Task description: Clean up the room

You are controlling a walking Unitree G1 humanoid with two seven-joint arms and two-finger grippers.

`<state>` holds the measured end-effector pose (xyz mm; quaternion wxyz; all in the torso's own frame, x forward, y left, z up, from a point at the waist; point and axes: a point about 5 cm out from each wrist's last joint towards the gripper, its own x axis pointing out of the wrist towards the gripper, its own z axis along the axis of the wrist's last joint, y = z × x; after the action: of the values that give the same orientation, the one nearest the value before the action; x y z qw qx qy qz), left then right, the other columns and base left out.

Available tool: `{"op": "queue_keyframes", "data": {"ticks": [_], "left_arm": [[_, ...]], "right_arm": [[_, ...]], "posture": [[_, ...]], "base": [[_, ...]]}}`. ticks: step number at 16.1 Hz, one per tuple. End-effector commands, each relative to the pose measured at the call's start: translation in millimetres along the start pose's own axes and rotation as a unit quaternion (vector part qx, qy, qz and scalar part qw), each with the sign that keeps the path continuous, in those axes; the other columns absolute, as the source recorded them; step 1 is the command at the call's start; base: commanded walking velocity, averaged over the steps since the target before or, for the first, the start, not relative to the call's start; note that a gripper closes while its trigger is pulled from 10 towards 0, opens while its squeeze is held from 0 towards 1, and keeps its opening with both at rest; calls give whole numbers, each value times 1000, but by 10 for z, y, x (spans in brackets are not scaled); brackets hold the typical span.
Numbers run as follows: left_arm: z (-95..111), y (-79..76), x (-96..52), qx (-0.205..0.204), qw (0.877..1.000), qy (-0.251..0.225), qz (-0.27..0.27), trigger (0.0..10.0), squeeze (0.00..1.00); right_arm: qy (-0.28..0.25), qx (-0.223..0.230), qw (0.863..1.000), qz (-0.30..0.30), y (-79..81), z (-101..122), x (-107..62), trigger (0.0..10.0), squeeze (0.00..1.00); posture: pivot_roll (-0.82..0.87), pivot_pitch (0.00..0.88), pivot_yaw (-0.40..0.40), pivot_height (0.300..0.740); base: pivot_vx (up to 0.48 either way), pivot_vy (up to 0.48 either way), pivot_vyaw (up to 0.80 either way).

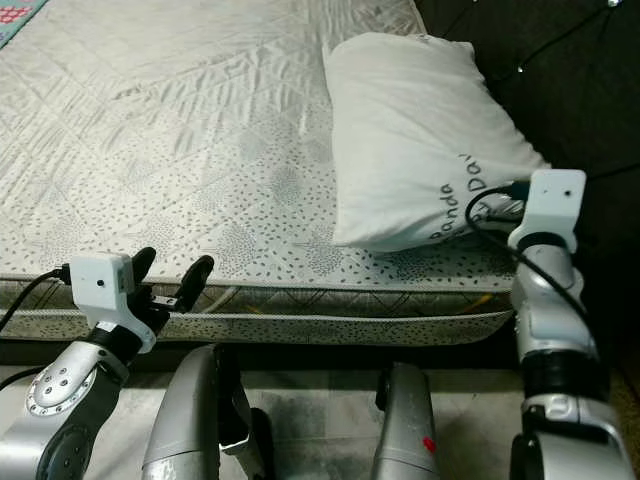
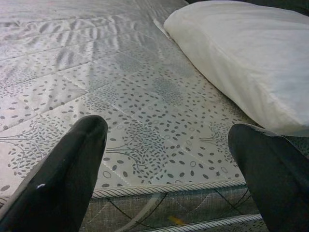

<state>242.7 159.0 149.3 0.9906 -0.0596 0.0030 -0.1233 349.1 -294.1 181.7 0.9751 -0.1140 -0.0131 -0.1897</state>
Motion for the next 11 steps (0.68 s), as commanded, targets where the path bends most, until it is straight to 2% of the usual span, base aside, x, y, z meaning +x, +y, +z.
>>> {"op": "queue_keyframes", "data": {"ticks": [1,3,5,7,8,9,11], "left_arm": [[-5,30,-19,4,1000,1,6,10000,0],[0,28,-13,5,1000,-1,5,10000,0],[0,22,-15,6,1000,-2,5,10000,0],[-7,20,-30,6,1000,0,5,10000,0],[-10,17,-33,6,1000,1,4,10000,0],[-16,6,-29,5,1000,2,2,10000,0],[-21,-2,-20,4,1000,3,-2,10000,0]], "right_arm": [[-44,-2,998,-46,-241,217,76,0,0],[-50,-2,997,-55,-317,244,127,0,0],[-49,-4,998,-50,-305,179,85,0,0],[-27,-8,999,-38,-238,-67,-94,0,0],[-23,-7,999,-39,-232,-114,-133,0,0],[-9,-5,999,-39,-202,-261,-280,0,0],[5,-3,1000,-30,-155,-372,-460,0,0]], "posture": [[-57,109,-4,542],[-57,106,-6,542],[-56,105,-7,542],[-65,109,-5,542],[-65,109,-5,542],[-65,109,-3,542],[-77,113,4,542]], "base": [[0,0,0],[0,0,0],[0,0,0],[0,0,0],[0,0,0],[0,0,0],[0,0,0]]}}
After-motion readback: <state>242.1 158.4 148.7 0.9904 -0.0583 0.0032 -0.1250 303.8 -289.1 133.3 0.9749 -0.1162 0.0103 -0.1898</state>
